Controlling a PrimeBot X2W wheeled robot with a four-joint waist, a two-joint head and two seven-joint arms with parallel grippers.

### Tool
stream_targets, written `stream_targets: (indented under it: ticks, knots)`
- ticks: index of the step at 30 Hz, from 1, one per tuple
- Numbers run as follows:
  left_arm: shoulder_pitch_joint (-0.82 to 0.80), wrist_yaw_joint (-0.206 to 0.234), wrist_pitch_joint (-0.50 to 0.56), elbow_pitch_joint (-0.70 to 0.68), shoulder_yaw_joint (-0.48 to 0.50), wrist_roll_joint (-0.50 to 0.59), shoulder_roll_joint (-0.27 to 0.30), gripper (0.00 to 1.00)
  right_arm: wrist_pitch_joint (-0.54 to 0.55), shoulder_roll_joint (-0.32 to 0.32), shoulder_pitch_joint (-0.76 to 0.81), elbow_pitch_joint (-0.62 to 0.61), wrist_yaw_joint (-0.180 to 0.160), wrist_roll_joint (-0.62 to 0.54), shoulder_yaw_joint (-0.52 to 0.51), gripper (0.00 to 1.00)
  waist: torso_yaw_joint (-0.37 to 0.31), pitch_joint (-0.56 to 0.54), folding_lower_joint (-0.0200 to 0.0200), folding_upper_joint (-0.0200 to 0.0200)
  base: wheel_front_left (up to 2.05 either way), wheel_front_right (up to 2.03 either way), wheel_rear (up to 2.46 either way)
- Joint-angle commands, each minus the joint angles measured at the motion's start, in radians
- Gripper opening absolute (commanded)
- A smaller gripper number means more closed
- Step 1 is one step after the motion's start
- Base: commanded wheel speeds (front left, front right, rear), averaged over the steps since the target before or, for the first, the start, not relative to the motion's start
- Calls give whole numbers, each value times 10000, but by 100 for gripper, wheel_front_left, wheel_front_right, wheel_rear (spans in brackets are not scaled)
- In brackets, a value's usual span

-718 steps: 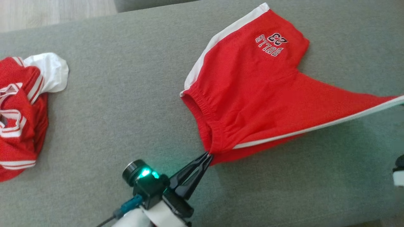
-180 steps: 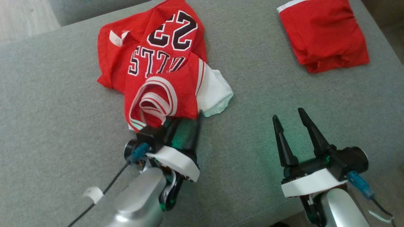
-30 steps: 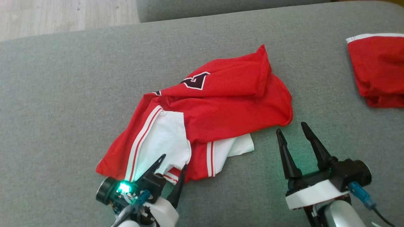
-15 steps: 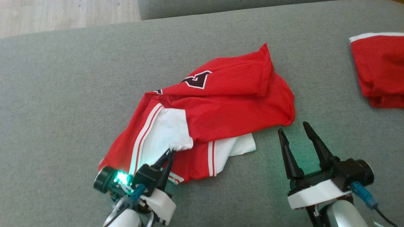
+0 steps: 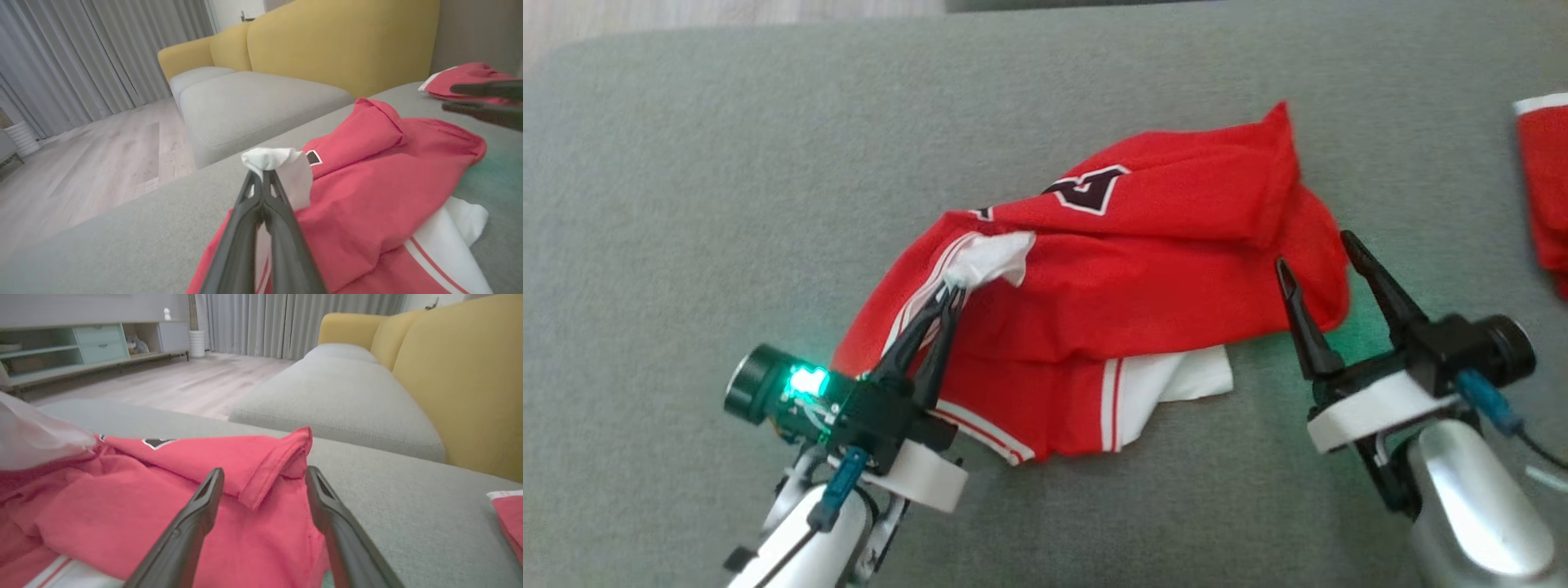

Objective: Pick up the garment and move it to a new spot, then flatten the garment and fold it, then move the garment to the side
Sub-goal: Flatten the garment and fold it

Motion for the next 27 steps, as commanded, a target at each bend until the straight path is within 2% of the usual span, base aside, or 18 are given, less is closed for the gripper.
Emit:
stream_targets:
  ticks: [1, 5, 12, 19, 22, 24, 25, 26, 27]
  knots:
    - [-440, 113, -77, -449, 439, 120, 249, 0, -36, -239, -343, 178, -7, 124, 366, 100, 214, 188, -1, -1, 0, 0, 0]
    - [-574, 167, -77, -679, 498, 139, 307, 0, -36, -463, -986, 1408, -7, 350, 809, 100, 417, 309, -1, -1, 0, 0, 0]
    - [-644, 237, -86, -823, 499, 121, 336, 0, -36, -234, -1450, 2350, -7, 980, 1045, 100, 595, 413, -1, -1, 0, 0, 0]
    - [-709, 305, -49, -915, 508, 130, 412, 0, -36, 24, -1676, 2478, -7, 979, 814, 74, 618, 504, -1, -1, 0, 0, 0]
    - [-747, 315, -37, -927, 502, 124, 437, 0, -36, 99, -1748, 2495, -7, 935, 725, 74, 622, 504, -1, -1, 0, 0, 0]
    - [-760, 324, -15, -927, 502, 121, 465, 0, -36, 144, -1797, 2544, -7, 919, 693, 62, 616, 493, -1, -1, 0, 0, 0]
    - [-763, 330, -1, -932, 503, 116, 479, 0, -36, 170, -1818, 2570, -7, 909, 672, 50, 612, 485, -1, -1, 0, 0, 0]
    - [-763, 334, 15, -936, 504, 113, 498, 0, -36, 194, -1840, 2600, -7, 903, 654, 44, 609, 477, -1, -1, 0, 0, 0]
    - [-763, 340, 31, -940, 506, 108, 515, 0, -36, 216, -1864, 2622, -7, 899, 634, 25, 602, 467, -1, -1, 0, 0, 0]
